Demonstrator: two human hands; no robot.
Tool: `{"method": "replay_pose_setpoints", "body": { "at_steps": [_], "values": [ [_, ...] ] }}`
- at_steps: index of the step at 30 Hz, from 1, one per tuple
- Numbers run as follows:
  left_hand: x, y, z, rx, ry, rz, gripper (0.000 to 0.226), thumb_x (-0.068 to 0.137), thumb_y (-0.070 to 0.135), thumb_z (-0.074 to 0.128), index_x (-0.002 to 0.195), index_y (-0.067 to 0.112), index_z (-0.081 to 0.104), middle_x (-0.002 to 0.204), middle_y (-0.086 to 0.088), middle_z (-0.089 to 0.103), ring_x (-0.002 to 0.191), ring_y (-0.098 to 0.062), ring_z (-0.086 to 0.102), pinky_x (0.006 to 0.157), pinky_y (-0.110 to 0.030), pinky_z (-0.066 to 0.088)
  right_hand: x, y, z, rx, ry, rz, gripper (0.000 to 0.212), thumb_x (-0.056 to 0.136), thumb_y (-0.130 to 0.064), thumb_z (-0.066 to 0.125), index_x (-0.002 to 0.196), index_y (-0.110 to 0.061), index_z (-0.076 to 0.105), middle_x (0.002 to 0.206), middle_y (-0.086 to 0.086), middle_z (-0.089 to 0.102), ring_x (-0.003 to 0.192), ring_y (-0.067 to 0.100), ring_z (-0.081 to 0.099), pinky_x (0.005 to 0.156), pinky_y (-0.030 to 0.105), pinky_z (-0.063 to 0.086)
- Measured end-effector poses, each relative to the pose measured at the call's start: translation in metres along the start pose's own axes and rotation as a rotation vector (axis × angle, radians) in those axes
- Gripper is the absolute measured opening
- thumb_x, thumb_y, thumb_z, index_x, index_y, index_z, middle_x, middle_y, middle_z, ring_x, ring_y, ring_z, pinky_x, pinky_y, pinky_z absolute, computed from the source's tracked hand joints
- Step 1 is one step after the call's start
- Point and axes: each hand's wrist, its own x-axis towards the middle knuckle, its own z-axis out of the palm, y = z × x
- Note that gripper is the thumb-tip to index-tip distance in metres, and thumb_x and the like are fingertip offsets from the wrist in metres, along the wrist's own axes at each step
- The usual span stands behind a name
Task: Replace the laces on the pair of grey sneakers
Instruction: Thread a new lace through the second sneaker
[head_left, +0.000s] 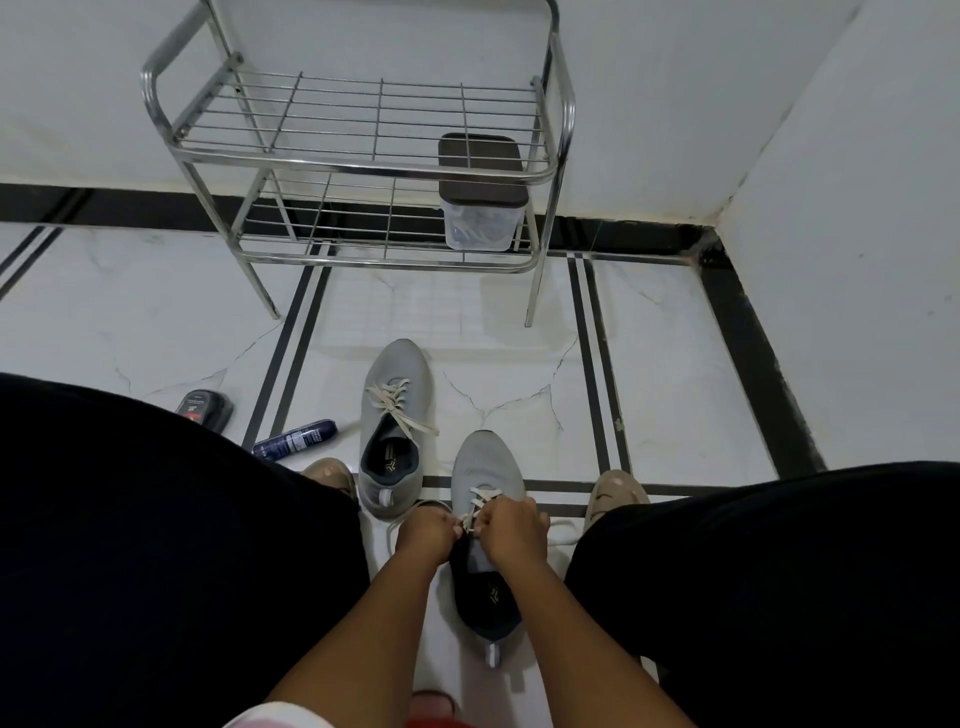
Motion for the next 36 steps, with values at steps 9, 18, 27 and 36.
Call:
{"method": "replay_pose_setpoints", "body": {
  "at_steps": [9,18,27,36],
  "values": [
    [-0.001,0.004,0.001,-0.002,-0.039,-0.043,0.023,0.088,0.011,0.059,0.106,0.001,0.069,0.109,-0.019,0.069,0.102,-0.031,0.067,0.087,-0.039,0.057,-0.007,-0.005,-0.002,0.130,0.026,0.037,0.018,0.090,-0.019,0.050,0.100,-0.027,0.062,0.110,0.006,0.060,0.111,0.028,0.047,0.087,0.032,0.034],
    [-0.008,0.008,0.005,0.358,0.063,0.114,0.021,0.088,0.032,0.059,0.085,0.014,0.070,0.095,-0.008,0.071,0.090,-0.025,0.065,0.068,-0.026,0.042,-0.019,0.000,-0.020,0.157,0.106,-0.030,0.036,0.085,-0.030,0.058,0.115,-0.016,0.045,0.119,0.008,0.053,0.114,0.030,0.049,0.094,0.039,0.037],
    [-0.016,0.011,0.003,0.281,0.082,0.069,0.024,0.080,0.010,0.060,0.100,-0.004,0.064,0.098,-0.025,0.066,0.096,-0.036,0.065,0.080,-0.041,0.054,-0.026,0.043,-0.012,-0.047,-0.336,0.370,0.053,0.087,-0.037,0.065,0.133,-0.014,0.052,0.134,0.005,0.053,0.121,0.022,0.055,0.087,0.030,0.049],
    [-0.015,0.038,-0.016,-0.063,0.215,0.072,0.008,0.090,0.002,0.049,0.093,0.000,0.056,0.099,-0.020,0.064,0.096,-0.033,0.062,0.075,-0.031,0.051,-0.018,0.038,0.002,0.224,-0.282,0.276,0.036,0.087,-0.016,0.058,0.122,-0.006,0.057,0.126,0.015,0.059,0.116,0.030,0.059,0.094,0.032,0.051]
  ]
}}
